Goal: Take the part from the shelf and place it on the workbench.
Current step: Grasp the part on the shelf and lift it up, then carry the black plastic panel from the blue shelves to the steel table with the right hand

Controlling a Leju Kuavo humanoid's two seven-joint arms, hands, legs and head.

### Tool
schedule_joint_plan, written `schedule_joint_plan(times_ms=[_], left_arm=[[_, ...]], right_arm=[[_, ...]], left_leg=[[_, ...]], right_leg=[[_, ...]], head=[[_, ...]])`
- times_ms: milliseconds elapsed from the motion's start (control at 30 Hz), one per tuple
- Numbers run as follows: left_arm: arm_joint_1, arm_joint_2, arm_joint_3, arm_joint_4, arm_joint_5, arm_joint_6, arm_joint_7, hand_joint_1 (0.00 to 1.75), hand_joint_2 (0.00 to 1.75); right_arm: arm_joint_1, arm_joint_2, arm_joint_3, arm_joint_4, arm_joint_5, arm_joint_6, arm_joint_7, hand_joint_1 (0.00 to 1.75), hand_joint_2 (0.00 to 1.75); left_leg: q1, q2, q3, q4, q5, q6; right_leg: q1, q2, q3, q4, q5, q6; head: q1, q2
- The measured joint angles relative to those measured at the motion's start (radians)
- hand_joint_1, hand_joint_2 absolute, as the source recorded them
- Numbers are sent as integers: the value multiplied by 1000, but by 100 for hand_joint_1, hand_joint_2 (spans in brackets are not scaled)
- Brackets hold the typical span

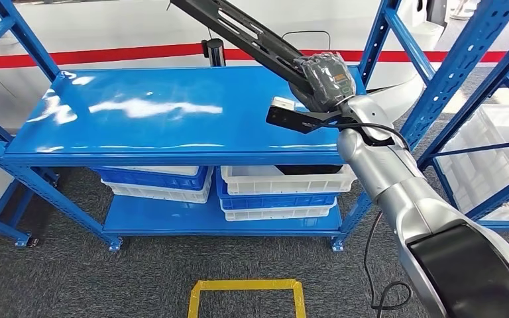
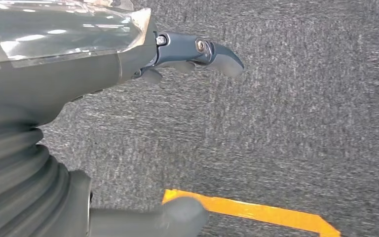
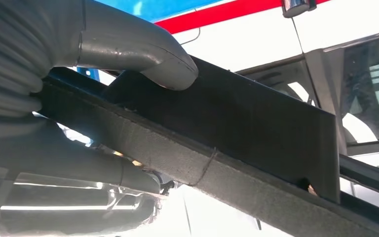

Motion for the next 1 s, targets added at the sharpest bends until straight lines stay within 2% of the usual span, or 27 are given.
schedule_joint_plan(times_ms=[33,67,100,133,167,200,267,300,333,400,433,467,533,567,600,633,667,700,733,767,800,833,867,900,933,967,1000], left_arm=[[0,0,0,0,0,2,0,0,175],[-1,0,0,0,0,3,-1,0,175],[-1,0,0,0,0,4,-1,0,175],[-1,0,0,0,0,4,-2,0,175],[-1,0,0,0,0,4,-3,0,175],[-2,0,0,1,-1,4,-4,0,175],[-5,0,0,1,-4,4,-6,0,175],[-6,0,0,1,-6,4,-6,0,175],[-7,0,0,1,-7,4,-7,0,175],[-8,0,0,1,-8,4,-8,0,175],[-9,0,0,2,-8,4,-8,0,175],[-10,-1,0,2,-8,4,-8,0,175],[-11,-1,0,2,-8,5,-8,0,175],[-12,0,0,2,-8,5,-9,0,175],[-12,0,0,2,-8,5,-9,0,175],[-12,-1,0,2,-8,6,-10,0,175],[-12,-1,0,2,-7,6,-11,0,175],[-12,-2,0,2,-7,6,-12,0,175],[-12,-3,0,2,-7,6,-12,0,175],[-12,-4,0,2,-7,6,-13,0,175],[-12,-4,0,2,-6,6,-14,0,175],[-12,-4,0,2,-6,6,-15,0,175],[-12,-4,0,2,-6,6,-15,0,175],[-11,-4,0,2,-6,7,-15,0,175],[-10,-4,0,3,-7,7,-15,0,175],[-9,-4,0,3,-7,8,-16,0,175],[-8,-4,0,3,-7,8,-17,0,175]], right_arm=[[0,2,0,0,0,0,0,169,175],[1,3,0,0,0,0,0,169,175],[1,4,1,0,0,0,0,169,175],[2,4,1,0,0,1,0,169,175],[2,3,1,0,0,1,0,169,175],[2,3,1,0,0,1,0,169,175],[1,0,0,0,0,1,0,169,175],[0,-1,0,0,0,1,0,169,175],[-1,-2,0,0,0,1,0,169,175],[-1,-5,0,0,0,1,0,169,175],[-1,-7,0,0,0,1,0,169,175],[-2,-10,0,0,1,2,0,169,175],[-3,-13,0,0,1,4,0,169,175],[-3,-13,0,0,1,6,0,169,175],[-2,-13,0,0,2,7,0,169,175],[-1,-13,0,0,3,9,0,169,175],[-2,-14,0,0,3,9,0,169,175],[-2,-14,0,0,3,10,1,169,175],[-4,-13,0,0,3,10,1,169,175],[-7,-13,0,0,3,10,1,169,175],[-9,-12,0,-1,3,10,1,169,175],[-11,-11,0,-1,3,10,1,169,175],[-11,-11,0,-2,3,10,1,169,175],[-11,-12,0,-2,3,11,1,169,175],[-12,-12,0,-2,3,11,2,169,175],[-11,-12,0,-2,3,12,2,169,175],[-12,-12,0,-2,3,13,2,169,175]], left_leg=[[1,0,-21,67,-44,-4],[2,0,-39,131,-75,-6],[3,0,-45,173,-86,-8],[3,0,-33,181,-78,-9],[4,0,-2,151,-55,-8],[4,0,46,89,-30,-6],[1,-2,135,-42,-14,1],[-2,-3,158,-81,-17,5],[-6,-4,164,-96,-21,11],[-9,-2,155,-104,-5,27],[-8,1,148,-109,6,37],[-7,3,139,-114,19,47],[-6,6,114,-116,41,59],[-7,7,101,-115,51,61],[-7,8,87,-114,62,61],[-7,8,74,-114,72,60],[-7,9,61,-113,82,58],[-7,8,50,-113,92,55],[-8,8,39,-112,101,51],[-9,8,31,-110,109,46],[-10,8,25,-111,119,40],[-10,8,19,-112,129,34],[-11,7,16,-116,140,28],[-9,6,11,-118,145,22],[-8,4,3,-112,135,17],[-6,2,-7,-90,106,12],[-4,1,-21,-46,58,7]], right_leg=[[2,0,-10,0,8,-6],[3,-1,-20,1,15,-8],[5,-1,-32,2,23,-8],[5,-1,-43,4,31,-7],[6,-1,-53,6,38,-4],[5,-1,-61,8,44,0],[8,-1,-74,12,56,10],[9,-2,-77,12,62,18],[9,-2,-80,10,69,25],[9,-3,-86,7,78,38],[10,-2,-95,17,66,40],[11,-2,-109,47,38,37],[10,-1,-149,164,-48,28],[9,-1,-166,234,-84,27],[9,-1,-174,286,-101,32],[8,-1,-166,308,-101,40],[8,-1,-138,289,-85,49],[7,-1,-94,236,-64,56],[7,-1,-40,161,-51,59],[10,-1,11,83,-49,56],[13,0,43,29,-52,50],[17,1,58,-3,-57,44],[20,1,57,-15,-55,38],[14,0,50,-14,-46,30],[9,-1,42,-16,-35,21],[3,-2,33,-17,-23,10],[-1,-4,24,-18,-11,1]], head=[[-1,0],[-1,0],[-1,0],[-1,0],[-1,0],[-1,0],[0,0],[0,0],[0,0],[-1,0],[0,0],[2,0],[4,0],[5,0],[5,0],[5,0],[5,0],[5,0],[6,0],[5,0],[4,0],[4,0],[3,0],[4,0],[3,0],[2,0],[1,0]])
